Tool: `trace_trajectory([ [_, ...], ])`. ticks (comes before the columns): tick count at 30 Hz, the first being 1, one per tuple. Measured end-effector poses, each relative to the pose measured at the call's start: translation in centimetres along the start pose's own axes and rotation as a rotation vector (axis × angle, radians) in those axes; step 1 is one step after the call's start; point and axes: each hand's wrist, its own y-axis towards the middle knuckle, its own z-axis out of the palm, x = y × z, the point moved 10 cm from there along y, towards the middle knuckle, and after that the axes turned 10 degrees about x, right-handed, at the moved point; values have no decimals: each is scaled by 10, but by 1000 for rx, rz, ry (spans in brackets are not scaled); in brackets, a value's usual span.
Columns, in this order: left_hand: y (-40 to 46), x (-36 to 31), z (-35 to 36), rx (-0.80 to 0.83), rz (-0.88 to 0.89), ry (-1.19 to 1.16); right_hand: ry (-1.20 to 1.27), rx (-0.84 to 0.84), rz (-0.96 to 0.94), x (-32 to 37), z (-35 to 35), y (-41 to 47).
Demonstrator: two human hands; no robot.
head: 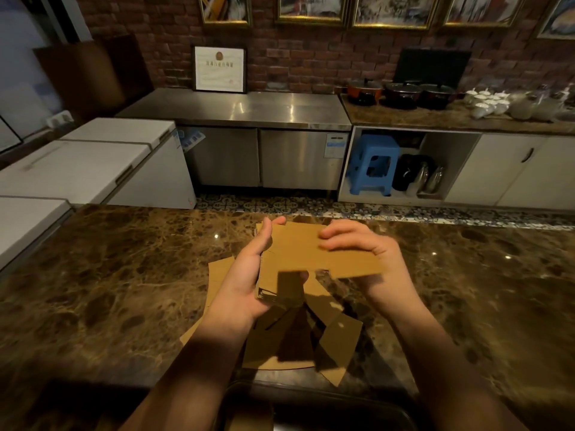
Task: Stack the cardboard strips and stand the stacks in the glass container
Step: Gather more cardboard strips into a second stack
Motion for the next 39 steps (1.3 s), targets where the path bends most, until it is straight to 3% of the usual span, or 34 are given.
trace_trajectory([
  [4, -3, -9, 8, 26, 20, 141, -257, 188, 41, -12, 23, -3],
  [9, -13, -14, 2, -21, 42, 197, -330, 124, -9, -9, 10, -6],
  [13, -14, -27, -16, -120, 154, 150, 226, -228, 284, -43, -26, -20],
  [16, -8, -36, -24, -196, 282, 82, 689, -111, 517, -69, 5, -29],
  [19, -9, -44, -20, -218, 421, 156, 776, 67, 661, -68, 44, -33],
  [24, -13, -50, -13, -230, 511, 404, 748, -55, 634, -72, 42, -28],
  [27, -10, -45, -12, -185, 440, 353, 755, -176, 657, -79, 30, -29],
  [29, -6, -35, -17, -164, 297, 238, 635, -143, 671, -81, 18, -27],
  [32, -3, -16, -19, -94, 36, 96, 404, 114, 642, -77, 5, -18],
  [35, -5, -6, -17, -31, -59, 67, 336, 415, 629, -68, 11, -19],
  [39, -15, 20, -9, 33, -297, 252, 140, 550, 632, -62, 16, -14],
])
